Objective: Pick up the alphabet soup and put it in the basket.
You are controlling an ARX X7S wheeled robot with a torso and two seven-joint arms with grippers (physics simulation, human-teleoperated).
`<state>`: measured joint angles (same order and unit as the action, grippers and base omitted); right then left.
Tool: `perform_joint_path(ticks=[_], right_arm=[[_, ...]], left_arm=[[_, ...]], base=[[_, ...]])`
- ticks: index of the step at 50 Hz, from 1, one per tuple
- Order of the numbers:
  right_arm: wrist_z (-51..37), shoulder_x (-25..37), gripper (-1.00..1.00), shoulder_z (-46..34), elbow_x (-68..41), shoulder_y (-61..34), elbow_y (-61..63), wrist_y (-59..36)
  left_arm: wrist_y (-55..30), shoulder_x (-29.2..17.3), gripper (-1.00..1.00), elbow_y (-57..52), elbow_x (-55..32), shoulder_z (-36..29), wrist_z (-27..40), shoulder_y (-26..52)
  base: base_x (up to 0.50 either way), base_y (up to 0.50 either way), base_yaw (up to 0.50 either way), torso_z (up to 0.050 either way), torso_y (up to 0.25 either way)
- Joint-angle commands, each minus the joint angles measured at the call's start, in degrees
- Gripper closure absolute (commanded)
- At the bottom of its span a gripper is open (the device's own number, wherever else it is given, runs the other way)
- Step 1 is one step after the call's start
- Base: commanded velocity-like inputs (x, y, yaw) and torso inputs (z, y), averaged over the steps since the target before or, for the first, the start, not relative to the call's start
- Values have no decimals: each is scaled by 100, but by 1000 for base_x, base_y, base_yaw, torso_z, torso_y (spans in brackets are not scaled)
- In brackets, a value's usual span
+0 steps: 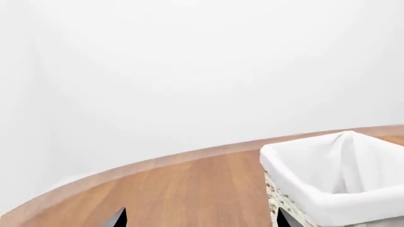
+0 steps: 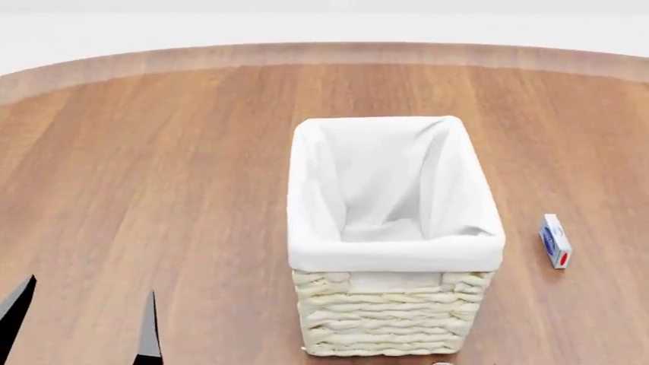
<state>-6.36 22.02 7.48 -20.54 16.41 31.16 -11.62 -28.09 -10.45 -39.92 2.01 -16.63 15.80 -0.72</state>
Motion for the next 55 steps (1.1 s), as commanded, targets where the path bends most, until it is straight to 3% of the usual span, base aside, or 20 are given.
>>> perform_joint_path(ticks=[1,31,55], right_arm=[[241,50,-100,454,131,817,-367,703],[481,-608,-100,1058,388,2665,-946,2470],[560,-1250,-100,910,869,2147,-2725,3723]], left_arm=[[260,-19,-100,384,-130,32,51,-7],[232,-148,-100,256,-252,38,205,-64],[234,-194,-100,333,-297,-51,295,-21]], base=[[0,0,0,0,0],[0,0,0,0,0],[0,0,0,0,0]])
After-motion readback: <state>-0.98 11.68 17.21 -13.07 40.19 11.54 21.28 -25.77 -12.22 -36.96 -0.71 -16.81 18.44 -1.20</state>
